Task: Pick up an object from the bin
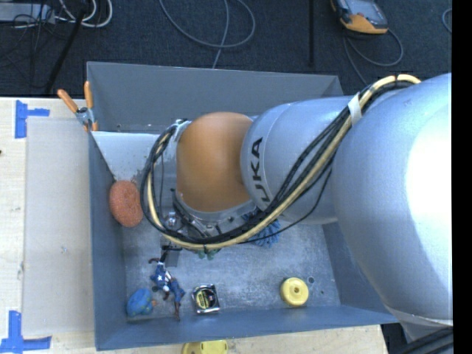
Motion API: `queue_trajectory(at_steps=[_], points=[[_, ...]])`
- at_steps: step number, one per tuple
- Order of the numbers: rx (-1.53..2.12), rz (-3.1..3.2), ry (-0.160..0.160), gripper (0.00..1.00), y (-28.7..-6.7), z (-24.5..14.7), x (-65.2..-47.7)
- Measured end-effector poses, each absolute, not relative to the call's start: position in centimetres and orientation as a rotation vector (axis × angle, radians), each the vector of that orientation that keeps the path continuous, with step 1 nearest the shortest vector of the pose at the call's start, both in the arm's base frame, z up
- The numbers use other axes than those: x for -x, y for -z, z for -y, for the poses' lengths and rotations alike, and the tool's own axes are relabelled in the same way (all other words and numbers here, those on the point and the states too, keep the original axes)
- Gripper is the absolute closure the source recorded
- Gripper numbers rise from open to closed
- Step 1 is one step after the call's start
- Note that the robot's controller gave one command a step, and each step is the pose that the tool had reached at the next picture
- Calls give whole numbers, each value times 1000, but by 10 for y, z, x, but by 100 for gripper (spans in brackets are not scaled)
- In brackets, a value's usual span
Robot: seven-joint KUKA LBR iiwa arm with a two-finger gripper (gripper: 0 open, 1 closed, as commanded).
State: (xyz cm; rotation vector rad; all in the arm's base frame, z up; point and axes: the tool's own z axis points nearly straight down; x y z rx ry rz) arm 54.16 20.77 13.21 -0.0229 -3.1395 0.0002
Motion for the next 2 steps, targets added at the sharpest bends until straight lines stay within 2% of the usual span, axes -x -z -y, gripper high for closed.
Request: queue_trajectory(at_steps=[1, 2], points=[[24, 3140, 0, 100, -132, -208, -542], [27, 3137, -3, 100, -176, -215, -527]])
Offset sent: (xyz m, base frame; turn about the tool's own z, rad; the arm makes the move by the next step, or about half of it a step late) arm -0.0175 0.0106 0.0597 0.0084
